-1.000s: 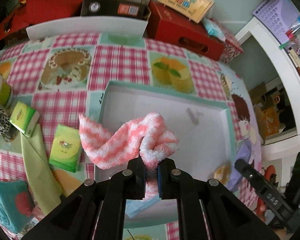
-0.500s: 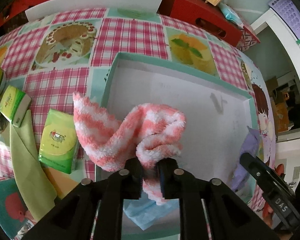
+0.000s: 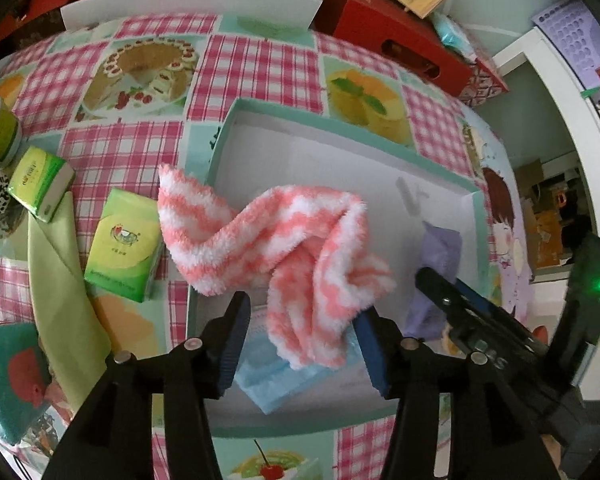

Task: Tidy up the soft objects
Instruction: 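Lower the packet and towel into the tray and open both tools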

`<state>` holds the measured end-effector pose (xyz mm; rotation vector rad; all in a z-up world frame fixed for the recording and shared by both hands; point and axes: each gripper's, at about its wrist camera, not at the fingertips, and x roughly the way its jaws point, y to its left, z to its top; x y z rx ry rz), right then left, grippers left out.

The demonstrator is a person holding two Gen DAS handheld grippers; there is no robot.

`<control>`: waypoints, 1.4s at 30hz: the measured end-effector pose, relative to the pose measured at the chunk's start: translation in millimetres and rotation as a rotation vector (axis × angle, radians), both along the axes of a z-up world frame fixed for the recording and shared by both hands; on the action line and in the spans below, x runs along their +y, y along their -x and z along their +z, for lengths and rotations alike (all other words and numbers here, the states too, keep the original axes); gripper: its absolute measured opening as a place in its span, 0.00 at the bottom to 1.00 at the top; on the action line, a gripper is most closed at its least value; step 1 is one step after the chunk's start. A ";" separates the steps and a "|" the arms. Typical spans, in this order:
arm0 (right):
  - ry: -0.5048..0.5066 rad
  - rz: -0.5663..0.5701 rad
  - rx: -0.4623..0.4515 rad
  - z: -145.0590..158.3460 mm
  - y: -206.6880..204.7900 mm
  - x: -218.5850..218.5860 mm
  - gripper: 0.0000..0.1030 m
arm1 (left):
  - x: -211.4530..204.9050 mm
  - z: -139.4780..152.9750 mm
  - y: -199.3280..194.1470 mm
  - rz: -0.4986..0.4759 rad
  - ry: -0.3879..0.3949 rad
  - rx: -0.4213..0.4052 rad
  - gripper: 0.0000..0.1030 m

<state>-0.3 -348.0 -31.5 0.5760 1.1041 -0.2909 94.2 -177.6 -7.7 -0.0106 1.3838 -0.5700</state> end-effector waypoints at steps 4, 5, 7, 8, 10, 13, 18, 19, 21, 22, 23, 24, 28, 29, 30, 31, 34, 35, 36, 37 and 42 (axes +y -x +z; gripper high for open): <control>0.008 -0.011 0.001 0.8 0.7 0.4 0.49 | 4.3 12.8 4.9 0.006 0.002 -0.042 0.63; 0.006 -0.009 0.002 0.8 1.0 1.0 0.49 | 6.2 15.5 5.5 0.007 0.004 -0.051 0.64; 0.009 -0.010 0.010 0.6 1.2 1.9 0.52 | 8.4 18.2 5.4 0.012 0.004 -0.059 0.66; 0.012 -0.010 0.013 1.0 1.8 2.1 0.57 | 10.7 19.8 5.7 0.017 0.002 -0.065 0.69; 0.015 -0.013 0.013 2.9 3.0 2.3 0.60 | 16.0 22.3 5.9 0.030 0.002 -0.075 0.73; 0.015 -0.010 0.011 6.7 6.4 3.1 0.66 | 22.1 23.7 5.7 0.048 0.000 -0.089 0.75; 0.022 -0.016 0.008 12.8 16.9 6.1 0.74 | 31.3 25.1 8.9 0.081 -0.020 -0.128 0.88; 0.026 -0.015 0.009 13.7 18.3 7.1 0.76 | 32.2 25.3 9.4 0.092 -0.032 -0.143 0.89; 0.034 -0.011 0.013 15.7 21.5 9.1 0.81 | 35.1 25.9 11.1 0.102 -0.056 -0.162 0.93; 0.037 -0.009 0.015 16.2 22.9 9.9 0.83 | 36.5 25.8 11.6 0.103 -0.064 -0.165 0.94; 0.042 -0.009 0.019 16.9 24.6 10.5 0.85 | 38.6 25.6 12.3 0.103 -0.071 -0.165 0.94; 0.045 -0.011 0.022 17.5 25.9 10.8 0.87 | 40.2 25.3 12.9 0.103 -0.074 -0.164 0.94; 0.055 -0.016 0.026 20.3 30.8 12.0 0.95 | 45.6 25.1 16.3 0.107 -0.086 -0.170 0.94; 0.061 -0.015 0.025 21.2 31.8 12.5 0.99 | 46.8 25.2 17.3 0.105 -0.091 -0.171 0.94; 0.072 -0.014 0.024 22.7 33.0 13.1 1.00 | 47.7 25.4 18.2 0.104 -0.092 -0.172 0.94; 0.081 -0.014 0.023 23.6 34.0 13.7 1.00 | 48.7 25.6 18.9 0.103 -0.092 -0.172 0.94; 0.105 -0.016 0.018 27.8 38.0 14.8 1.00 | 51.7 27.3 21.2 0.106 -0.091 -0.178 0.94; 0.111 -0.017 0.013 29.7 39.5 15.2 1.00 | 52.5 28.0 22.0 0.107 -0.091 -0.182 0.94; 0.116 -0.019 0.012 31.0 40.3 15.3 1.00 | 53.1 28.8 22.7 0.108 -0.090 -0.186 0.94; 0.125 -0.021 0.011 32.6 41.4 15.6 1.00 | 53.7 29.9 23.7 0.109 -0.089 -0.191 0.94; 0.129 -0.031 -0.001 38.8 47.0 16.5 1.00 | 57.4 35.8 28.7 0.104 -0.075 -0.208 0.94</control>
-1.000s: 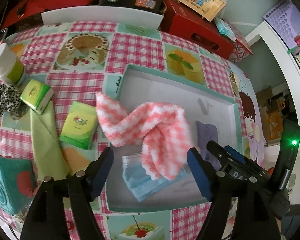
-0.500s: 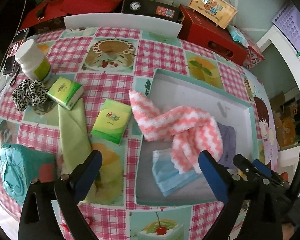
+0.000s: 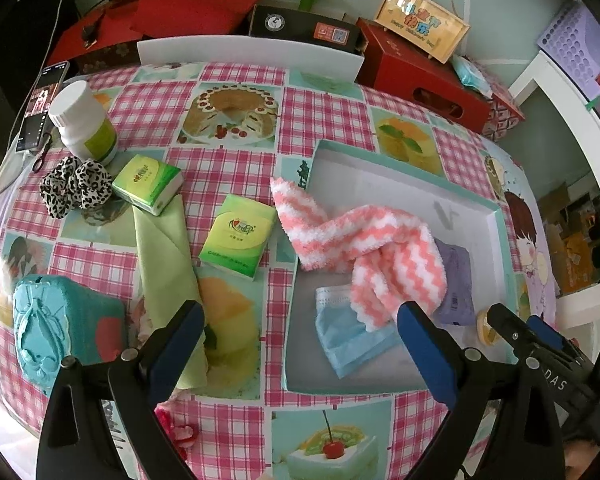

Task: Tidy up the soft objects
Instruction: 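Lower the packet and towel into the tray and open both tools, then move both tools back from the tray toward the pile of items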

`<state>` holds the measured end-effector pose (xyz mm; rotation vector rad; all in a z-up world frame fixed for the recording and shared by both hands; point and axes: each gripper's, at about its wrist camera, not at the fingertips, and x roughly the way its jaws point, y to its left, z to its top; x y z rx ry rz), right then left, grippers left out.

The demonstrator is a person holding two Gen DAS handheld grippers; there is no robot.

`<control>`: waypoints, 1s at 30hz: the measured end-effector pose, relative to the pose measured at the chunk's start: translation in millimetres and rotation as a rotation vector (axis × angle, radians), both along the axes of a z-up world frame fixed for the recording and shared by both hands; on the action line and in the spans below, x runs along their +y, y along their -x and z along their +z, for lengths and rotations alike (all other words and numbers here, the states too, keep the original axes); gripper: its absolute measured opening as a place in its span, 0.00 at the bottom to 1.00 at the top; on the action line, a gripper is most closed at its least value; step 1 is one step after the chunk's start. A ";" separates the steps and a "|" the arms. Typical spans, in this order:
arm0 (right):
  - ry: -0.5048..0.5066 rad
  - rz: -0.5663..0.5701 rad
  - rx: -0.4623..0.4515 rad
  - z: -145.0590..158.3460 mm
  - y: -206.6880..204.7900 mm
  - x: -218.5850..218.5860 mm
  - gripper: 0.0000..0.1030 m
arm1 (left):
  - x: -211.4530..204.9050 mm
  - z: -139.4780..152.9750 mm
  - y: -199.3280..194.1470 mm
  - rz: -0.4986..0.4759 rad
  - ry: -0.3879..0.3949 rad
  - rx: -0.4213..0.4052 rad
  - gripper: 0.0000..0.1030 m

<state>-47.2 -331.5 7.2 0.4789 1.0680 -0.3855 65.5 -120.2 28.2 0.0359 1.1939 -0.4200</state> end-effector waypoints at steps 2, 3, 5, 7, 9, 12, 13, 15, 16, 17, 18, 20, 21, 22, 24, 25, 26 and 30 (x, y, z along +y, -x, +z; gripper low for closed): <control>-0.004 -0.005 -0.004 1.6 2.7 0.7 1.00 | 2.2 3.1 2.0 -0.001 0.004 -0.012 0.94; -0.004 -0.006 -0.003 2.4 3.9 1.2 1.00 | 3.1 5.5 3.1 -0.001 0.006 -0.024 0.94; 0.000 -0.003 -0.003 3.9 5.5 2.9 1.00 | 6.7 12.0 6.5 0.006 0.007 -0.064 0.94; -0.006 0.001 -0.010 5.9 7.1 4.9 1.00 | 10.6 18.6 9.6 0.007 0.023 -0.092 0.94; -0.008 0.004 -0.018 8.8 9.2 7.6 1.00 | 13.6 22.5 10.7 0.008 0.032 -0.096 0.95; -0.002 0.005 -0.020 13.1 11.5 12.9 1.00 | 19.0 25.4 11.6 0.004 0.041 -0.081 0.95; -0.001 0.006 -0.023 14.5 12.4 15.1 1.00 | 20.8 26.0 12.6 0.002 0.043 -0.079 0.95; 0.000 0.013 -0.023 16.5 14.2 19.3 1.00 | 24.7 27.1 14.9 0.000 0.037 -0.077 0.95; 0.002 0.019 -0.022 17.4 14.6 21.7 1.00 | 26.7 27.3 16.0 -0.002 0.033 -0.071 0.95; 0.004 0.026 -0.021 18.1 15.0 24.5 1.00 | 28.9 27.3 17.7 -0.003 0.031 -0.065 0.95; 0.006 0.032 -0.019 18.7 15.3 27.3 1.00 | 31.3 27.3 18.5 -0.003 0.031 -0.058 0.95; 0.005 0.038 -0.017 19.7 15.9 31.7 1.00 | 37.5 29.1 20.5 0.003 0.038 -0.046 0.95; 0.005 0.042 -0.016 20.4 16.1 34.3 1.00 | 40.4 30.4 21.0 0.007 0.042 -0.044 0.94; 0.005 0.046 -0.015 21.0 16.2 36.4 1.00 | 43.9 32.3 21.4 0.013 0.046 -0.045 0.94; 0.010 0.056 -0.012 22.9 15.6 41.9 1.00 | 50.9 37.8 21.4 0.022 0.050 -0.054 0.95; 0.013 0.062 -0.013 24.2 15.0 44.4 1.00 | 54.0 40.7 21.3 0.025 0.049 -0.060 0.95; 0.017 0.067 -0.012 25.6 14.2 47.3 1.00 | 58.0 44.5 20.8 0.028 0.049 -0.067 0.95; 0.021 0.088 -0.017 30.9 9.7 58.5 1.00 | 73.2 55.9 16.3 0.049 0.044 -0.077 0.94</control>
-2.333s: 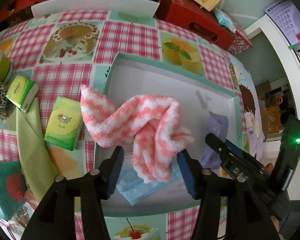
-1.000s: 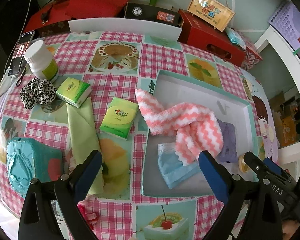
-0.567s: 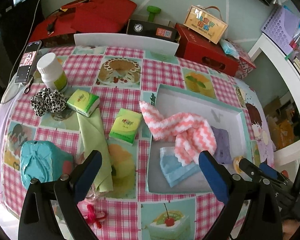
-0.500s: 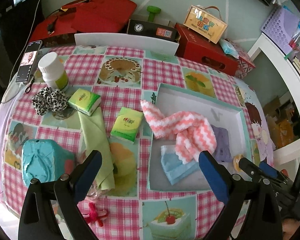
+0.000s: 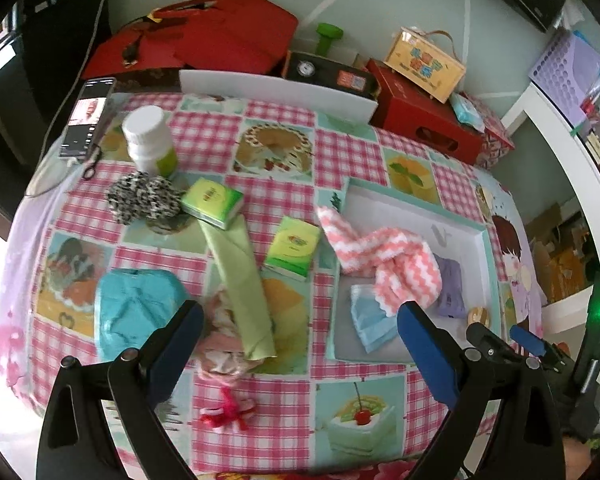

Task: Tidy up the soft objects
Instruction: 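Move both tools back from the tray toward the pile of items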

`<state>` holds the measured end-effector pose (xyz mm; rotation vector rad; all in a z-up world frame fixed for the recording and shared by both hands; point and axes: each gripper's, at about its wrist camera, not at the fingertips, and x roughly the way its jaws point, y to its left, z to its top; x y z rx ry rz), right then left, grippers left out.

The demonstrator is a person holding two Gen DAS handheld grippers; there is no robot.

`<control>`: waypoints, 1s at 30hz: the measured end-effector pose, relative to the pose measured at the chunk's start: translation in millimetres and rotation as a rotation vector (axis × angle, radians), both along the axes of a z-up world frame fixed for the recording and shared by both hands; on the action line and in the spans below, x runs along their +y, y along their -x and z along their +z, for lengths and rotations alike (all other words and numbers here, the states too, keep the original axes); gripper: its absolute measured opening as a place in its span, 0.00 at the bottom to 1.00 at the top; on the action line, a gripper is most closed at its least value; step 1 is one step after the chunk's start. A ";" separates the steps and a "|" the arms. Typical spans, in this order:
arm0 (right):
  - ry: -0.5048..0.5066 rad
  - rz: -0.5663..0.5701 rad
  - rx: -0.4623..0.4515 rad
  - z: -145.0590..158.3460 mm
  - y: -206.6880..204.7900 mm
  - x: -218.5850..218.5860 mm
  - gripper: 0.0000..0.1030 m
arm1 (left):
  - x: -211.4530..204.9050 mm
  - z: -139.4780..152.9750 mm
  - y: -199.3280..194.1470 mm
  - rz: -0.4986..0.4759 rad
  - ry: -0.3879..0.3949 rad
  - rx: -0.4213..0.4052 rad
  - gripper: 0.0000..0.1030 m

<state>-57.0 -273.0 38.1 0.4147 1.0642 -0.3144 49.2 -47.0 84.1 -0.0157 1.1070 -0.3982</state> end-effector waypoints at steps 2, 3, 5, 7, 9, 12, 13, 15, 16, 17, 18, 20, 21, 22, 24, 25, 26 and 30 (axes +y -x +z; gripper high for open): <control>0.002 0.012 -0.003 2.8 -2.9 6.4 1.00 | 10.8 4.8 -3.4 0.022 -0.001 -0.001 0.94; 0.004 0.017 -0.004 4.3 -4.3 9.8 1.00 | 16.2 7.2 -5.0 0.034 0.002 -0.001 0.94; 0.006 0.029 -0.008 7.5 -7.6 16.2 1.00 | 29.4 12.2 -8.3 0.064 0.015 -0.003 0.94; 0.009 0.044 -0.012 10.9 -11.5 23.1 1.00 | 42.9 16.1 -12.1 0.093 0.028 -0.001 0.94; 0.012 0.058 -0.015 13.2 -15.2 29.2 1.00 | 53.6 18.2 -14.7 0.114 0.035 -0.004 0.94; 0.016 0.083 -0.016 16.4 -20.7 40.0 1.00 | 71.7 18.5 -18.0 0.142 0.045 0.006 0.94; 0.017 0.091 -0.016 17.1 -22.4 43.3 1.00 | 76.6 17.3 -19.1 0.153 0.046 0.011 0.94; 0.022 0.110 -0.016 18.3 -26.5 51.3 1.00 | 86.5 14.6 -19.4 0.172 0.044 0.023 0.94; 0.023 0.116 -0.014 18.4 -28.0 54.2 1.00 | 91.6 13.0 -18.6 0.177 0.042 0.028 0.94; 0.017 0.122 -0.009 18.7 -29.7 58.0 1.00 | 95.2 11.6 -17.9 0.179 0.040 0.031 0.94; 0.017 0.130 -0.008 18.6 -31.3 62.0 1.00 | 97.8 10.2 -17.0 0.181 0.038 0.034 0.94; 0.014 0.146 -0.007 18.2 -33.6 69.1 1.00 | 104.9 5.7 -14.5 0.188 0.035 0.045 0.94; 0.012 0.157 -0.006 17.5 -34.7 73.6 1.00 | 108.8 2.5 -12.8 0.194 0.037 0.054 0.94; 0.009 0.171 -0.005 16.4 -35.8 79.0 1.00 | 112.8 -1.3 -10.9 0.201 0.036 0.065 0.94; 0.007 0.192 -0.001 13.8 -36.2 87.8 1.00 | 118.4 -7.9 -7.4 0.211 0.032 0.083 0.94; 0.006 0.201 0.000 12.2 -36.3 92.0 1.00 | 120.9 -11.1 -5.7 0.212 0.029 0.089 0.94; 0.005 0.211 0.003 10.2 -36.4 96.3 1.00 | 123.4 -14.8 -3.4 0.213 0.024 0.094 0.94; -0.004 0.246 0.012 2.7 -37.6 108.5 1.00 | 129.8 -30.7 5.3 0.222 0.006 0.121 0.94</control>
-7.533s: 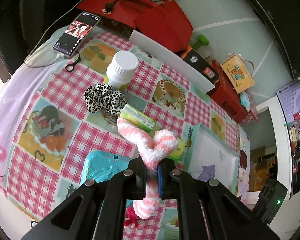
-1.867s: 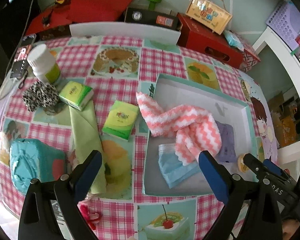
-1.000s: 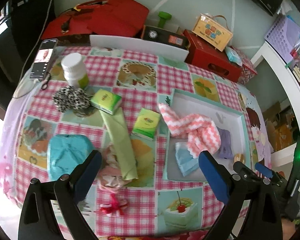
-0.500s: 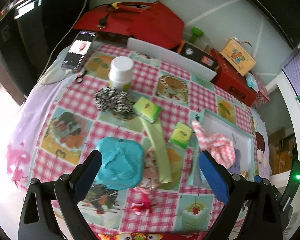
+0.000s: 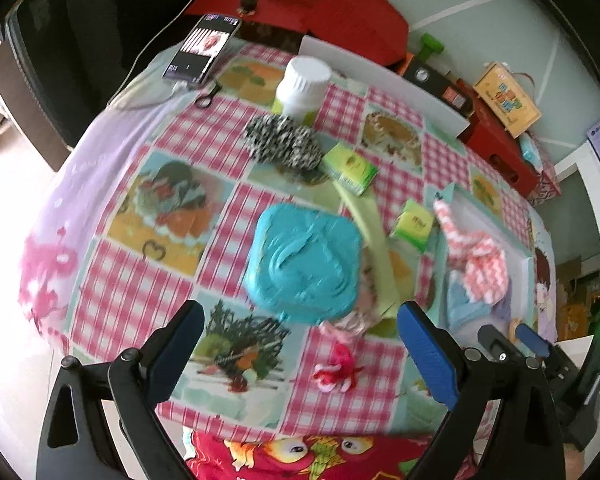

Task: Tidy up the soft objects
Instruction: 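Move both tools back from the tray toward the pile of items, then grasp the red fluffy hair tie with the left tool while the right approaches the green cloth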

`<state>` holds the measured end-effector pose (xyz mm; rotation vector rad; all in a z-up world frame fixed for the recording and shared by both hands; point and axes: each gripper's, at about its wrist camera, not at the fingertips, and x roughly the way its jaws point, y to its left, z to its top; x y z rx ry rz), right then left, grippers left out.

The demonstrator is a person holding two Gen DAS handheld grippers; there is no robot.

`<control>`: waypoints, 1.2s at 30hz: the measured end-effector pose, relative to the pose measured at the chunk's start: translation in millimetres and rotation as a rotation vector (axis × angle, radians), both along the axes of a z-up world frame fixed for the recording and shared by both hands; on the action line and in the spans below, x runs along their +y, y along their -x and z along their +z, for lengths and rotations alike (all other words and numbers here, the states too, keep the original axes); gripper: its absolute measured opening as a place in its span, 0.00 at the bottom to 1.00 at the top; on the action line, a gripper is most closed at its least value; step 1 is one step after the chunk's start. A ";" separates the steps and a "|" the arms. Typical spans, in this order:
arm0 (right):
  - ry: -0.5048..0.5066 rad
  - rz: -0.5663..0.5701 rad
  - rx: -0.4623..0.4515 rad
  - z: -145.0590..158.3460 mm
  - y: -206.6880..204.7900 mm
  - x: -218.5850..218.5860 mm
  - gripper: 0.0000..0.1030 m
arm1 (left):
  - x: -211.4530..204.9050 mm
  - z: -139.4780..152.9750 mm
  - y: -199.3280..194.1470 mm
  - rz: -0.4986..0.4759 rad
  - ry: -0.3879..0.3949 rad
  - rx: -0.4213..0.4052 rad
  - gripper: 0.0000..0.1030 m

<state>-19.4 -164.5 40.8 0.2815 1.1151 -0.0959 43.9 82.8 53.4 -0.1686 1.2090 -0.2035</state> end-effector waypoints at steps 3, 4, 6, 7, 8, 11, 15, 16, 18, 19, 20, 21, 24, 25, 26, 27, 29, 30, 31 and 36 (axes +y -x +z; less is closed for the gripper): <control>-0.004 0.020 0.001 -3.1 -1.7 7.1 1.00 | 0.0 -12.7 7.2 0.000 -0.023 0.016 0.94; -0.007 0.024 -0.001 -3.5 -1.8 8.6 1.00 | -1.4 -16.7 9.4 -0.001 -0.034 0.019 0.94; -0.014 0.031 -0.007 -3.7 -2.1 11.2 1.00 | -5.9 -27.2 14.4 -0.014 -0.053 0.025 0.94; -0.018 0.033 -0.008 -3.9 -2.5 12.1 1.00 | -7.1 -31.6 15.8 -0.017 -0.058 0.030 0.94; -0.025 0.037 -0.011 -4.3 -2.7 13.0 0.99 | -9.4 -38.3 17.6 -0.019 -0.057 0.042 0.94; -0.030 0.045 -0.014 -5.0 -4.0 16.0 0.96 | -14.0 -50.0 21.5 -0.027 -0.049 0.060 0.93; -0.038 0.057 -0.019 -6.3 -5.7 18.6 0.92 | -24.6 -61.7 25.6 -0.055 -0.063 0.082 0.91; -0.042 0.061 -0.022 -6.4 -5.6 19.0 0.92 | -26.2 -64.0 26.2 -0.058 -0.061 0.089 0.89; -0.046 0.065 -0.022 -7.2 -6.0 19.6 0.92 | -29.9 -70.3 26.8 -0.067 -0.064 0.110 0.83; -0.048 0.066 -0.020 -7.9 -6.2 19.7 0.92 | -31.4 -73.0 27.0 -0.072 -0.066 0.118 0.82; -0.051 0.066 -0.019 -9.0 -6.7 19.7 0.92 | -32.9 -76.1 27.2 -0.077 -0.067 0.129 0.81; -0.054 0.065 -0.017 -9.9 -7.1 19.5 0.91 | -34.4 -78.9 27.7 -0.082 -0.064 0.139 0.81; -0.061 0.066 -0.013 -12.8 -8.5 19.0 0.91 | -39.4 -87.2 29.6 -0.099 -0.059 0.167 0.79; -0.063 0.067 -0.012 -13.8 -8.8 19.2 0.90 | -41.1 -89.4 30.6 -0.104 -0.058 0.172 0.72; -0.064 0.066 -0.011 -14.5 -8.8 19.3 0.90 | -43.8 -92.6 31.2 -0.113 -0.058 0.184 0.69; -0.067 0.067 -0.010 -15.3 -9.3 19.3 0.89 | -45.9 -95.2 31.4 -0.118 -0.058 0.194 0.66; -0.070 0.067 -0.009 -16.7 -10.3 19.2 0.89 | -50.1 -100.0 31.9 -0.129 -0.059 0.209 0.64; -0.071 0.068 -0.008 -16.9 -10.4 19.3 0.89 | -53.6 -101.3 33.1 -0.133 -0.058 0.212 0.61; -0.072 0.069 -0.008 -17.4 -10.9 19.4 0.89 | -56.3 -103.1 33.6 -0.143 -0.056 0.217 0.59; -0.076 0.072 -0.004 -20.5 -13.9 20.2 0.89 | -68.6 -111.8 34.0 -0.175 -0.048 0.230 0.48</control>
